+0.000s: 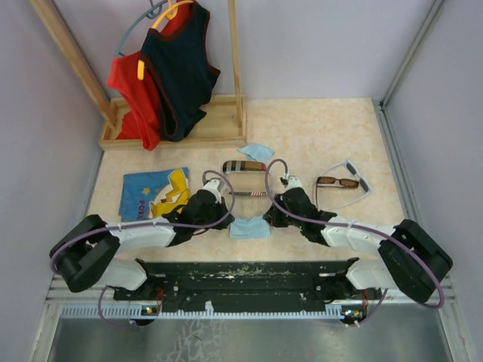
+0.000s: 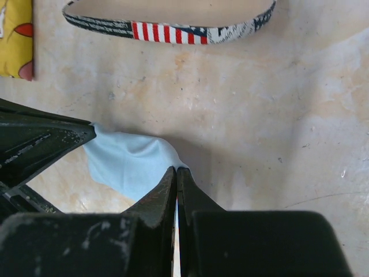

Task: Organize the sunglasses
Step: Pick up the glasses cleaning cloth from the center of the board, then place the glasses cleaning cloth in the sunglasses case.

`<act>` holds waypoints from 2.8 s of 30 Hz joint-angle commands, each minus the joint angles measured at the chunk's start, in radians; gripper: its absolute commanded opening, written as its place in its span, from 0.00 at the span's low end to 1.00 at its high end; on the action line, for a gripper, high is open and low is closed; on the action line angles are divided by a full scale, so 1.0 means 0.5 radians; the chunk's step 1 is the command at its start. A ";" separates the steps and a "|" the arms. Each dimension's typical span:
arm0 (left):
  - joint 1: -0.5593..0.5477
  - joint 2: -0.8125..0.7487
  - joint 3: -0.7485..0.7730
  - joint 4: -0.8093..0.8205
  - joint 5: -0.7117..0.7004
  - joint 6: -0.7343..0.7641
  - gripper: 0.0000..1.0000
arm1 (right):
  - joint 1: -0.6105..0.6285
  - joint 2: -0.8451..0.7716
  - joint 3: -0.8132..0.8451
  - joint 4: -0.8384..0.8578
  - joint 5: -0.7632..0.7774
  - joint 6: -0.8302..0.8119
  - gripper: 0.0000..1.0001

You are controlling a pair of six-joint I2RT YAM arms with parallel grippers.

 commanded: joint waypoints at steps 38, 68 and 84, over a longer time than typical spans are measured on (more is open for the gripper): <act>0.358 0.346 0.636 0.300 -0.068 0.488 0.00 | -0.455 0.344 0.642 0.220 -0.185 -0.282 0.00; 0.573 0.714 0.696 0.534 0.191 0.532 0.00 | -0.575 0.747 0.823 0.309 -0.288 -0.358 0.00; 0.601 0.767 0.716 0.588 0.185 0.558 0.00 | -0.587 0.835 0.851 0.270 -0.284 -0.376 0.00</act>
